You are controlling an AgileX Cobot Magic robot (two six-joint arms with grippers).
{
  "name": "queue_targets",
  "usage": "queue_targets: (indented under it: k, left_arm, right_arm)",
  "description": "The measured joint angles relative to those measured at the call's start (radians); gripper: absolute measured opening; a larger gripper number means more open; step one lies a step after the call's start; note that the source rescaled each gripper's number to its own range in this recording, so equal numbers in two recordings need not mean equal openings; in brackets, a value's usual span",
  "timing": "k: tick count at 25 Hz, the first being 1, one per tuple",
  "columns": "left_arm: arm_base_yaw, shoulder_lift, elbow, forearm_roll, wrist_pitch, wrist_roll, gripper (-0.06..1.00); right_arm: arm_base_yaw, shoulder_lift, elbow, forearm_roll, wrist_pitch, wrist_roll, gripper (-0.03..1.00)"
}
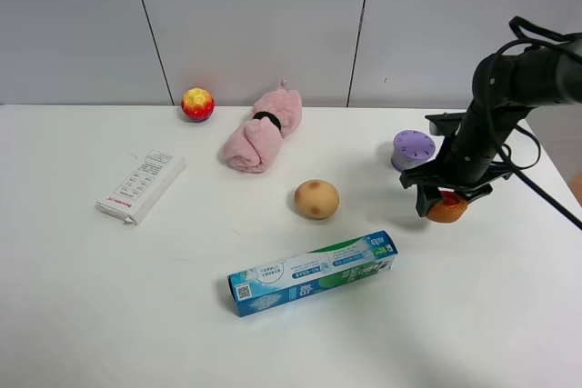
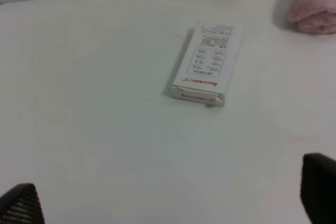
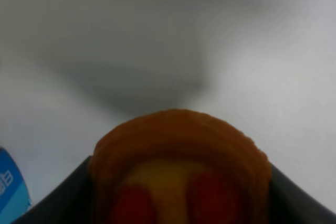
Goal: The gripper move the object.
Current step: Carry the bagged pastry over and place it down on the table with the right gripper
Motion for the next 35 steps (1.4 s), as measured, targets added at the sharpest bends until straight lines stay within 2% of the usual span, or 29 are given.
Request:
queue_targets:
  k: [7,29,30,34,35]
  left_arm:
    - [0.000,0.000,0.000,0.000,0.000,0.000,1.00]
    - [0.000,0.000,0.000,0.000,0.000,0.000,1.00]
    - [0.000,0.000,0.000,0.000,0.000,0.000,1.00]
    - [0.000,0.000,0.000,0.000,0.000,0.000,1.00]
    - [0.000,0.000,0.000,0.000,0.000,0.000,1.00]
  right_arm:
    - [0.033,0.045,0.002,-0.001,-0.021,0.000,0.00]
    - [0.033,0.045,0.002,-0.001,-0.032,0.022,0.02]
    - [0.033,0.045,0.002,-0.001,-0.032,0.022,0.07]
    - [0.033,0.045,0.002,-0.001,-0.032,0.030,0.41]
    - [0.033,0.045,0.002,-0.001,-0.032,0.030,0.47]
